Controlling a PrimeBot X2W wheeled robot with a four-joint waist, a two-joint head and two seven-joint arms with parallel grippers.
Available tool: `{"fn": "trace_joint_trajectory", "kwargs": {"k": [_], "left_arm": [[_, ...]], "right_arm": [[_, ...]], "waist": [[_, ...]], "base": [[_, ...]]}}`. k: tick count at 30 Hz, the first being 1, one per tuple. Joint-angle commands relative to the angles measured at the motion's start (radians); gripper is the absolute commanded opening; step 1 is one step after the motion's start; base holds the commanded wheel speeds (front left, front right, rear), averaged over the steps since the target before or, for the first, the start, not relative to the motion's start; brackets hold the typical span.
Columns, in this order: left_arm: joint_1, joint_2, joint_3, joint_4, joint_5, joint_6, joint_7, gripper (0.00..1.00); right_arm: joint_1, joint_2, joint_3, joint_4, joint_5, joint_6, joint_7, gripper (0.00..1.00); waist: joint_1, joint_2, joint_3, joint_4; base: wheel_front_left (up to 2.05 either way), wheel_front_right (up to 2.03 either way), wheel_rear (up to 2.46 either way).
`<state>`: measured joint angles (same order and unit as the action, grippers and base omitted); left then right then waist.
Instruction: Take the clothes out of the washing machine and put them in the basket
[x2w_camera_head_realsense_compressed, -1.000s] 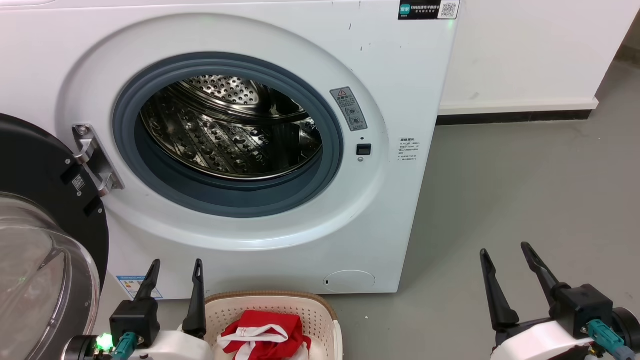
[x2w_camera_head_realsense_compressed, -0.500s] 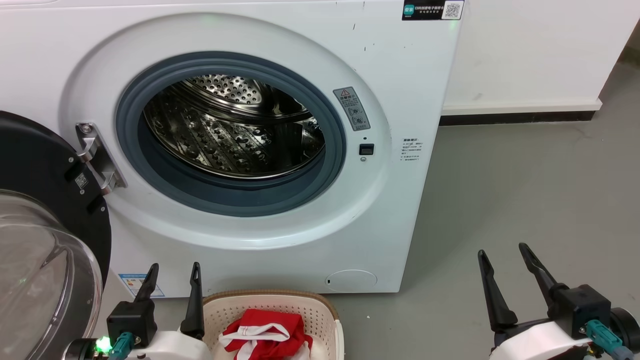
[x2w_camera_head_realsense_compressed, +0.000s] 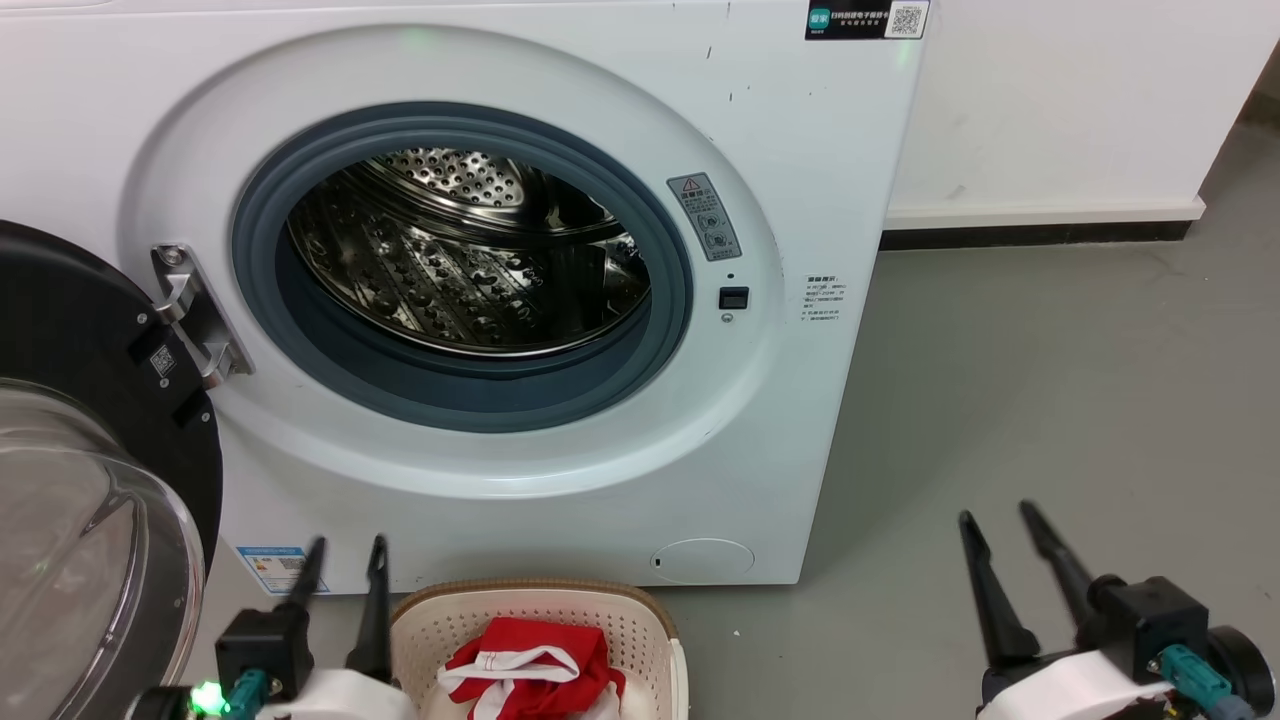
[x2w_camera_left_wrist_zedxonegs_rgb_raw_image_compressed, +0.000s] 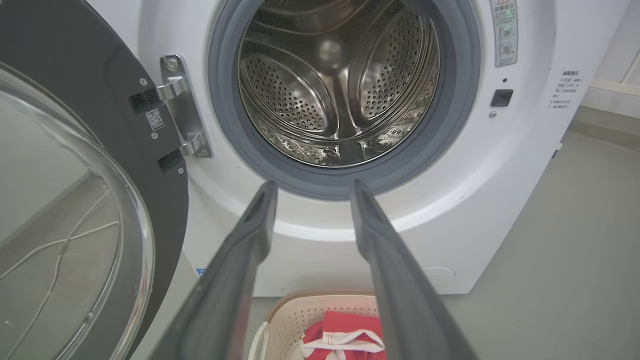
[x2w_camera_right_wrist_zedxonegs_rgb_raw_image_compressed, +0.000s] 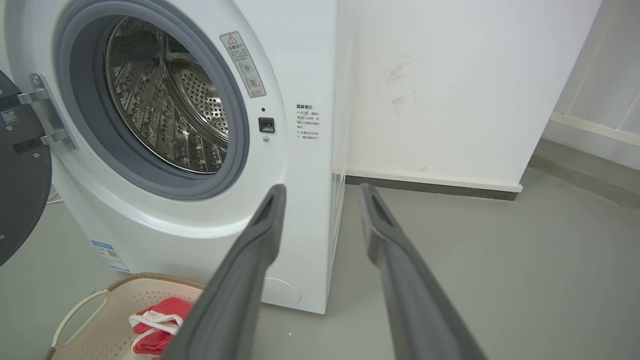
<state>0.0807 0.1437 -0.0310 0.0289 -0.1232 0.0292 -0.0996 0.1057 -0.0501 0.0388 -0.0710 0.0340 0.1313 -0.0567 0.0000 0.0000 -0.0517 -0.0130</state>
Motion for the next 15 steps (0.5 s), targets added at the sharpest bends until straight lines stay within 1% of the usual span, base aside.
{"fn": "trace_joint_trajectory", "kwargs": {"k": [1,2,8,9,10,15], "left_arm": [[0.007,-0.004,0.0,0.014,-0.001,-0.002,0.002,0.0],[0.01,-0.006,0.001,0.025,-0.007,-0.003,0.004,0.0],[-0.014,-0.013,0.021,0.048,-0.129,-0.016,0.028,0.0],[-0.014,-0.013,0.021,0.048,-0.129,-0.016,0.028,0.0],[-0.018,-0.016,0.023,0.052,-0.169,-0.02,0.033,0.0],[-0.029,-0.021,0.029,0.06,-0.264,-0.03,0.043,0.0]], "right_arm": [[0.005,0.0,0.001,0.012,0.001,0.0,0.001,0.0],[0.009,0.0,0.003,0.02,0.007,0.0,0.001,0.0],[-0.005,-0.008,0.001,0.037,0.15,0.0,0.005,0.0],[-0.005,-0.008,0.001,0.037,0.15,0.0,0.005,0.0],[-0.013,-0.012,0.0,0.047,0.195,0.0,0.007,0.0],[-0.031,-0.018,-0.002,0.068,0.302,0.0,0.012,0.0]], "waist": [[0.0,0.0,0.0,0.0],[0.0,0.0,0.0,0.0],[0.0,0.0,0.003,0.001],[0.0,0.0,0.003,0.001],[0.0,0.0,0.004,0.001],[0.0,0.0,0.006,0.001]], "base": [[0.0,0.0,0.0],[0.0,0.0,0.0],[0.0,0.0,0.0],[0.0,0.0,0.0],[0.0,0.0,0.0],[0.0,0.0,0.0]]}}
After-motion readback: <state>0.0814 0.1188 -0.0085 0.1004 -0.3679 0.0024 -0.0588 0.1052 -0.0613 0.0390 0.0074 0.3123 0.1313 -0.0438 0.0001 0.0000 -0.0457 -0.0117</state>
